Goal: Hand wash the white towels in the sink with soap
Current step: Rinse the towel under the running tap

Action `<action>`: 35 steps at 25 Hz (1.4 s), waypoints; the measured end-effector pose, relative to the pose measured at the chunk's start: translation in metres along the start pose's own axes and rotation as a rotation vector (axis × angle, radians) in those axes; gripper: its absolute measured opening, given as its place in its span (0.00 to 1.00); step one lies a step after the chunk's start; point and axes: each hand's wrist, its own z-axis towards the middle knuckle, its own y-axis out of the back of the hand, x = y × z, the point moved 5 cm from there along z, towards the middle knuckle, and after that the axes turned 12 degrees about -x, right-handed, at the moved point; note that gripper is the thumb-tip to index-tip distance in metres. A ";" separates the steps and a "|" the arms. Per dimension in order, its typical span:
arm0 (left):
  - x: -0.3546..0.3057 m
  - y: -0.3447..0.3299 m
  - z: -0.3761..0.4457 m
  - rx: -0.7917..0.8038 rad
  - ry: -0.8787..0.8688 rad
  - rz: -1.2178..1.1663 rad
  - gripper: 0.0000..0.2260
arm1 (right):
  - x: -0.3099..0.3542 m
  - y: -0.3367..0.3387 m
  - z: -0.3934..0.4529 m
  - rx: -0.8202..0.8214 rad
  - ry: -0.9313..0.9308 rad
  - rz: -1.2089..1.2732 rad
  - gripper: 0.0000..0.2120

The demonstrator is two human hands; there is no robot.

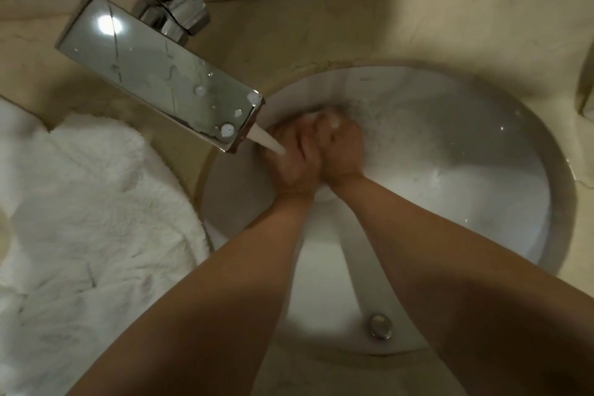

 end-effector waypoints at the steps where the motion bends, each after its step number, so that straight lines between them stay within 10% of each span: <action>1: -0.004 0.001 0.003 -0.030 -0.032 -0.019 0.15 | -0.001 -0.001 0.002 -0.025 0.036 -0.013 0.15; 5: -0.007 0.003 0.005 0.007 -0.027 0.007 0.15 | -0.004 0.002 -0.003 0.059 -0.126 0.166 0.17; 10: -0.008 0.024 -0.023 -0.149 0.518 0.248 0.31 | -0.013 0.011 -0.011 0.090 -0.318 0.178 0.21; 14: 0.001 0.020 -0.025 0.086 1.088 -0.037 0.38 | 0.000 0.019 -0.020 0.142 -0.365 0.392 0.11; 23: -0.014 0.051 -0.006 0.130 0.508 -0.318 0.21 | 0.018 0.045 -0.039 0.062 -0.358 0.499 0.09; 29: -0.016 0.050 -0.008 0.170 0.415 -0.298 0.24 | 0.035 0.040 -0.036 0.102 0.313 0.189 0.24; 35: -0.005 0.034 -0.024 0.330 0.224 -0.262 0.26 | -0.003 0.026 -0.050 0.198 0.123 0.171 0.31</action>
